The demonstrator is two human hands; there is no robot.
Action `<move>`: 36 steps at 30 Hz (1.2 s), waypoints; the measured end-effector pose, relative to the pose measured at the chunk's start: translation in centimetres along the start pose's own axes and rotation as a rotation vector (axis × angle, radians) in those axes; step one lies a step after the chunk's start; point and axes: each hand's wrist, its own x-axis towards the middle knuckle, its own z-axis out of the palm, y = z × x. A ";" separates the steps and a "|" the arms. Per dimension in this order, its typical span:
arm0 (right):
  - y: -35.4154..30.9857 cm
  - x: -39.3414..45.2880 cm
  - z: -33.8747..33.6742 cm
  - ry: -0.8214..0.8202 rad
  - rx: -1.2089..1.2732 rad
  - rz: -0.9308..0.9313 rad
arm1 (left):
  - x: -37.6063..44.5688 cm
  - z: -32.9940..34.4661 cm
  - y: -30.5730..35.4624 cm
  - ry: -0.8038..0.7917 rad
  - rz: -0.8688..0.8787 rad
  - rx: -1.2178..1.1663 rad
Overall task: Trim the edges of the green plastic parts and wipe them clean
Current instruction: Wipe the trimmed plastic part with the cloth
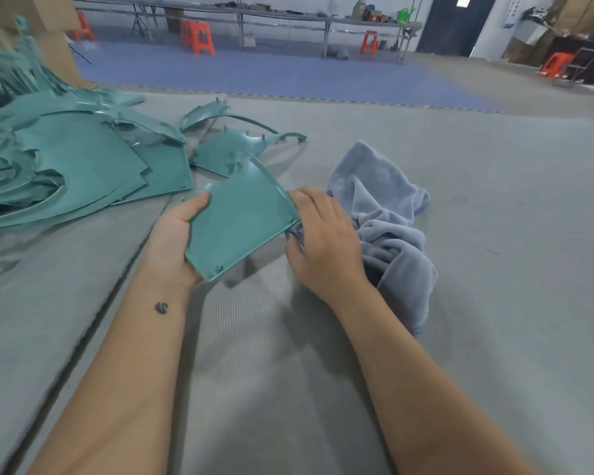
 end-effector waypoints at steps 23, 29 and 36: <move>-1.2 -0.6 2.1 -0.410 -0.029 0.024 | 1.0 -1.4 0.1 -0.215 -0.104 0.097; -1.1 -0.6 2.4 -0.346 0.039 0.165 | 1.8 -1.8 -0.2 0.178 0.024 0.077; -2.1 -0.2 0.5 -0.334 0.538 0.383 | 0.7 -0.3 -1.1 0.132 0.145 -0.397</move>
